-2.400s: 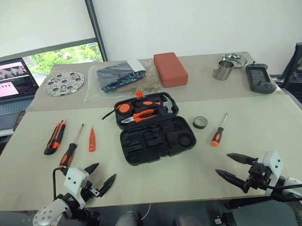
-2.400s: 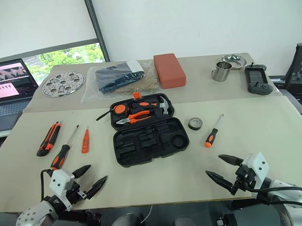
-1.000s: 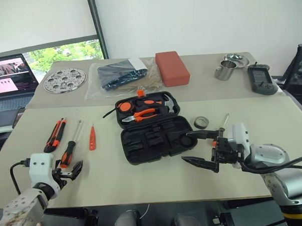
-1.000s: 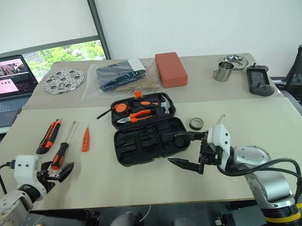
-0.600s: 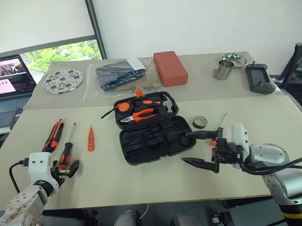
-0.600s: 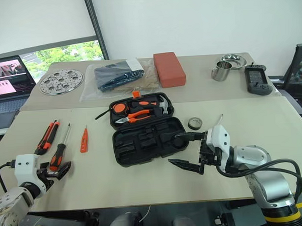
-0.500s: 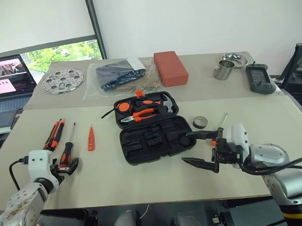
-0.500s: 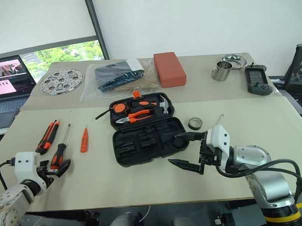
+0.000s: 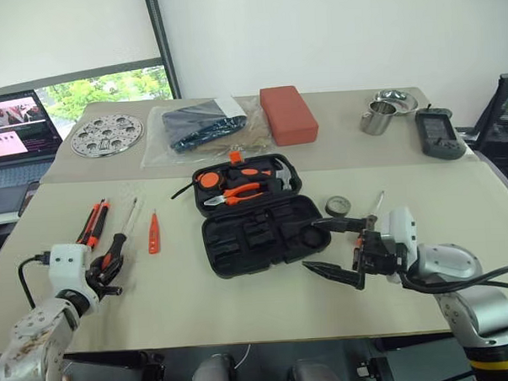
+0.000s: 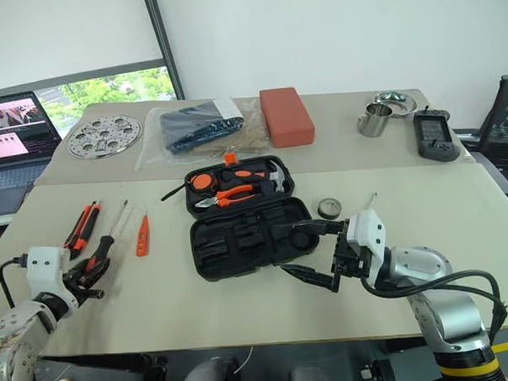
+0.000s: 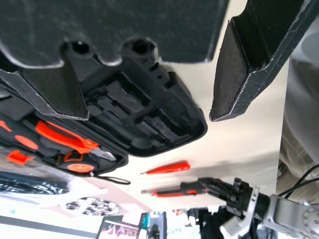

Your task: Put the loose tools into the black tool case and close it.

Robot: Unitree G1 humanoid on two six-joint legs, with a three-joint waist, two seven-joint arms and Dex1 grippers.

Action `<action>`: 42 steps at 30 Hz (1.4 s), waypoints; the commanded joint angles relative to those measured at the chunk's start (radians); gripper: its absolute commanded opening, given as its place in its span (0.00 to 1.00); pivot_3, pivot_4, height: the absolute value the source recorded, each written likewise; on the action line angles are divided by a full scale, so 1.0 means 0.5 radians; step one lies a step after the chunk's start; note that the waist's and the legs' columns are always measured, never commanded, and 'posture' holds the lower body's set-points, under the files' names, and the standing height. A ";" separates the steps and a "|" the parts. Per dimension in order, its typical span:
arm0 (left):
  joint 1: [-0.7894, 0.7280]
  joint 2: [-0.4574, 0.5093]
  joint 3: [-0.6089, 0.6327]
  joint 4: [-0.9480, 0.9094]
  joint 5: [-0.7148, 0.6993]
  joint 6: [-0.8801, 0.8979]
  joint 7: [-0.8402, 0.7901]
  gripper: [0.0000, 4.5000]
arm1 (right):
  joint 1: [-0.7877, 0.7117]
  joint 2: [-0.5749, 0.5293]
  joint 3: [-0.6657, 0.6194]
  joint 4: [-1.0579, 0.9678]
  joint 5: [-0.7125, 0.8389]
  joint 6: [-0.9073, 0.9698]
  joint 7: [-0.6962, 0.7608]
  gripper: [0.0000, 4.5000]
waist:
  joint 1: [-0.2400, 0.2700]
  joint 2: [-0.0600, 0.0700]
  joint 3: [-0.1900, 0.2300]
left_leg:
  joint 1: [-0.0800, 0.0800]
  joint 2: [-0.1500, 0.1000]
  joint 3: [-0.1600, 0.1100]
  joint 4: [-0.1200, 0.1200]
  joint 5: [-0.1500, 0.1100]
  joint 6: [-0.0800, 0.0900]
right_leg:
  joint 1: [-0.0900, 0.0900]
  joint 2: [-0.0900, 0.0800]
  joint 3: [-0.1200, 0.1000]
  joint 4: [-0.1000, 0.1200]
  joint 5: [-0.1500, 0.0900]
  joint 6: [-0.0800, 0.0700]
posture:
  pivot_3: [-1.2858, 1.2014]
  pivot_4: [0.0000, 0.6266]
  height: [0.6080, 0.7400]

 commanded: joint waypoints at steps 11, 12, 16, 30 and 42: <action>-1.211 0.311 -1.009 0.569 0.314 -0.559 -1.120 0.22 | 0.036 -0.060 -0.270 0.094 0.037 -0.066 -0.086 1.00 | 0.037 0.006 -0.002 | -0.002 -0.006 0.010 0.001 0.008 0.011 | 0.000 0.008 -0.003 0.000 0.002 0.003 | 0.52 0.24 1.00; -1.365 0.259 -1.129 0.696 0.390 -0.571 -1.165 0.22 | 0.047 -0.064 -0.283 0.090 0.037 -0.072 -0.087 1.00 | 0.036 0.006 -0.002 | -0.003 -0.005 0.011 0.001 0.008 0.012 | -0.002 0.012 -0.002 0.000 0.002 0.003 | 0.52 0.24 1.00; -1.811 0.072 -1.411 1.087 0.579 -0.659 -1.328 0.22 | 0.093 -0.029 -0.306 0.055 0.034 -0.085 -0.118 1.00 | 0.041 0.007 -0.002 | -0.015 -0.002 0.008 0.011 0.008 0.011 | -0.007 0.030 0.001 0.000 0.001 0.003 | 0.52 0.24 1.00; -1.875 -0.028 -1.602 1.241 0.792 -0.553 -1.432 0.22 | 0.211 -0.076 -0.357 0.030 -0.066 -0.071 -0.261 1.00 | 0.002 0.018 -0.001 | -0.018 0.001 0.002 0.028 0.008 0.011 | -0.007 0.036 0.006 0.007 0.001 0.004 | 0.52 0.24 1.00; -1.771 -0.042 -1.634 1.280 0.924 -0.515 -1.272 0.22 | 0.205 -0.077 -0.331 0.011 -0.068 -0.061 -0.253 1.00 | 0.005 0.019 -0.002 | -0.016 0.001 -0.001 0.028 0.008 0.012 | -0.004 0.035 0.004 0.010 0.001 0.004 | 0.52 0.24 1.00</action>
